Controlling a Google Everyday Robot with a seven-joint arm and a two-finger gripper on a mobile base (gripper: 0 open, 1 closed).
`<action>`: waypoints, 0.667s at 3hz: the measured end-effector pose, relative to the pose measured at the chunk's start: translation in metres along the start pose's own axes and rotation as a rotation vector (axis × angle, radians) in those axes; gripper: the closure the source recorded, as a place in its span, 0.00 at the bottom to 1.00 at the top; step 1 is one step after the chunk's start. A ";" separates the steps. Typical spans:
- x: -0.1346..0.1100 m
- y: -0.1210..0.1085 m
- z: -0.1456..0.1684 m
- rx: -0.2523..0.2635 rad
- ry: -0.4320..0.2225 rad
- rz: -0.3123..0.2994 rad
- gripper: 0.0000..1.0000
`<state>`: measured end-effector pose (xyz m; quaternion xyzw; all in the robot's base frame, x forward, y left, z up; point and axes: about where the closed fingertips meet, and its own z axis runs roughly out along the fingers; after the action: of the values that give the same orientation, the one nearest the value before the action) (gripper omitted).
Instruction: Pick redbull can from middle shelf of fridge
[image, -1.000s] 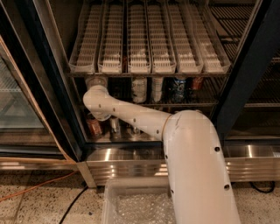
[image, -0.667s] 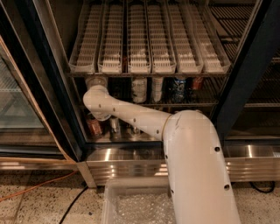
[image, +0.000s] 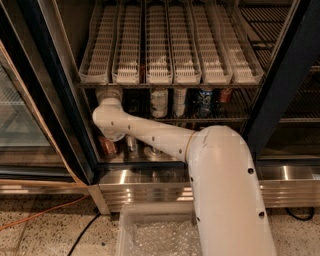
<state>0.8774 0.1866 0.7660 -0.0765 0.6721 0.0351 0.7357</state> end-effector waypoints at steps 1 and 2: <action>0.004 0.001 -0.005 0.009 0.004 -0.001 0.14; 0.005 0.003 -0.008 0.008 0.004 -0.002 0.25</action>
Offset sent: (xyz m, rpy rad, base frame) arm -0.0131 0.0033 -0.0103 -0.0051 0.0027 -0.0057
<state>0.8699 0.1879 0.7602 -0.0743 0.6735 0.0315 0.7348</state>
